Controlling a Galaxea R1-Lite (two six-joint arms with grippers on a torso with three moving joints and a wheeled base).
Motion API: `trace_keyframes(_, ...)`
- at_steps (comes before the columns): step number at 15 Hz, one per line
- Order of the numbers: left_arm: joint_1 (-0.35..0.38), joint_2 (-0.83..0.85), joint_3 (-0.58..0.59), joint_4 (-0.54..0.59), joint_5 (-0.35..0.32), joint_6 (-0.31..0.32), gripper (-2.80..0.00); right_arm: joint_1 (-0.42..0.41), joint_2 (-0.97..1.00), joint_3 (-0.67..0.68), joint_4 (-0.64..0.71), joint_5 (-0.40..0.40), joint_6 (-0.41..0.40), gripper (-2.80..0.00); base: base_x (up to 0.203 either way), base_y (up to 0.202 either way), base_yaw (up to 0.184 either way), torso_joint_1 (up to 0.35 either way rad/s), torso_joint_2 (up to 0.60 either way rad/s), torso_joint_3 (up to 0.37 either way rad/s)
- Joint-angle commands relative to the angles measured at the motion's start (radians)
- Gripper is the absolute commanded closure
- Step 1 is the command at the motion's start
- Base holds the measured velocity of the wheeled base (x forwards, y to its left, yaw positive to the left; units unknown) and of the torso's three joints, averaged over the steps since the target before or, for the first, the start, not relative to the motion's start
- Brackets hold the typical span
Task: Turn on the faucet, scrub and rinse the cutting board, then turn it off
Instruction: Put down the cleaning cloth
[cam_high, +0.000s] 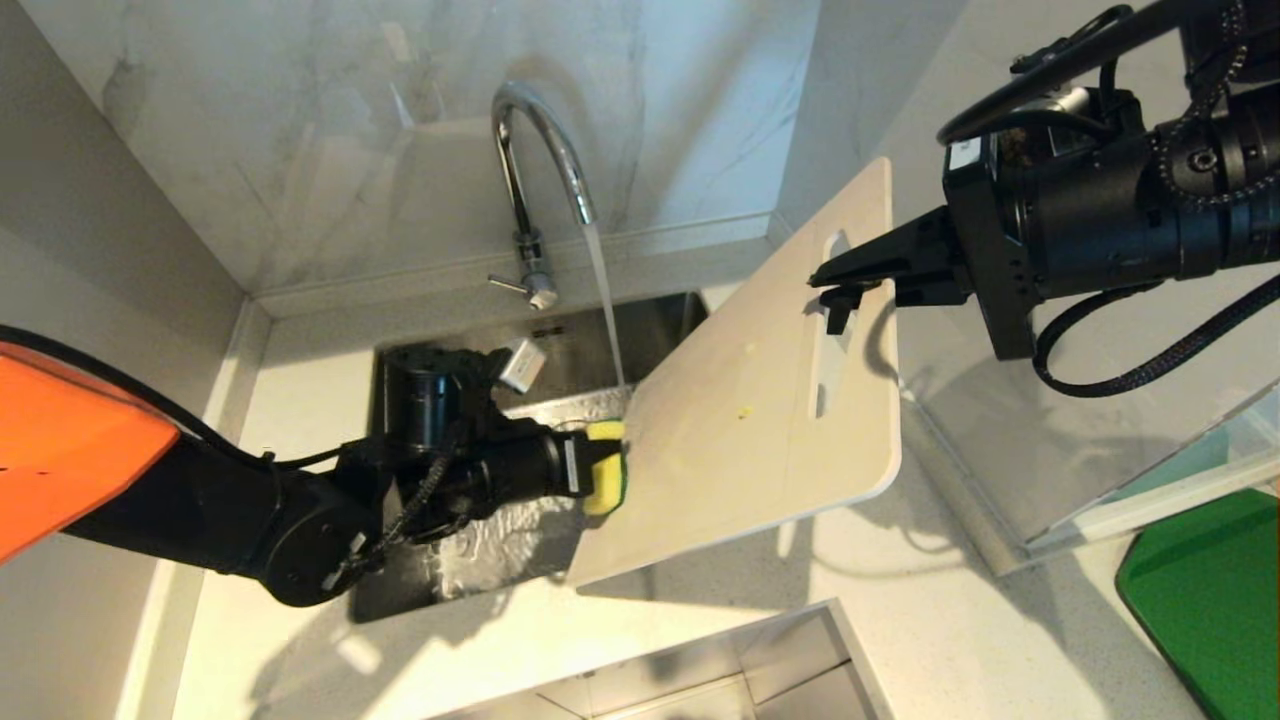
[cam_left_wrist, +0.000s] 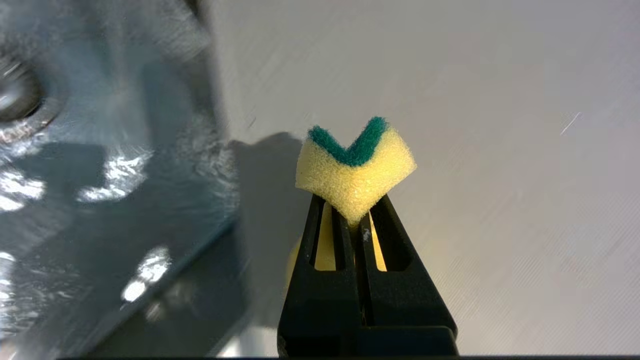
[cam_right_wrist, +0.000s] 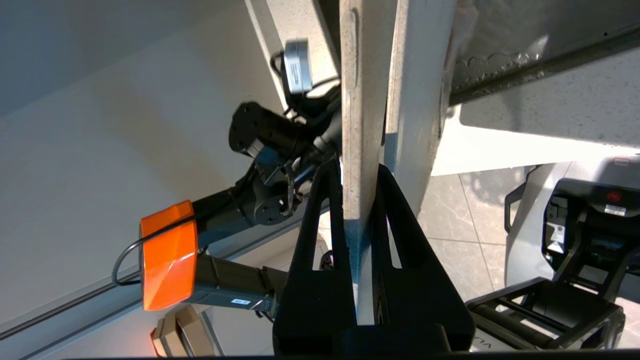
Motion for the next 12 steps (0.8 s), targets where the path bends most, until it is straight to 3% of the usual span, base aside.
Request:
trace_keyframes(1, 0.037, -0.074, 0.151, -0.04, -0.007, 0.011, 0.0, 0.0, 0.003, -0.002, 0.004, 0.003, 0.004, 0.0, 0.0, 0.0, 0.0, 0.0, 0.0, 0.0)
trace_keyframes(5, 0.076, -0.239, 0.244, -0.021, -0.016, 0.025, 0.0, -0.001, 0.012, 0.003, 0.01, 0.0, 0.004, 0.0, 0.0, 0.0, 0.0, 0.0, 0.0, 0.0)
trace_keyframes(7, 0.082, -0.361, 0.226, 0.1, -0.016, 0.03, 0.0, -0.001, 0.011, 0.003, 0.01, 0.0, 0.003, 0.0, 0.0, 0.0, 0.0, 0.0, 0.0, 0.0)
trace_keyframes(10, 0.082, -0.555, 0.165, 0.37, -0.013, 0.037, 0.0, -0.001, 0.021, 0.003, 0.009, 0.0, 0.003, 0.0, 0.0, 0.0, 0.0, 0.0, 0.0, 0.0)
trace_keyframes(12, 0.082, -0.612, 0.157, 0.451, -0.009, 0.042, 0.0, 0.0, 0.024, 0.003, 0.006, 0.0, 0.003, 0.0, 0.0, 0.0, 0.0, 0.0, 0.0, 0.0)
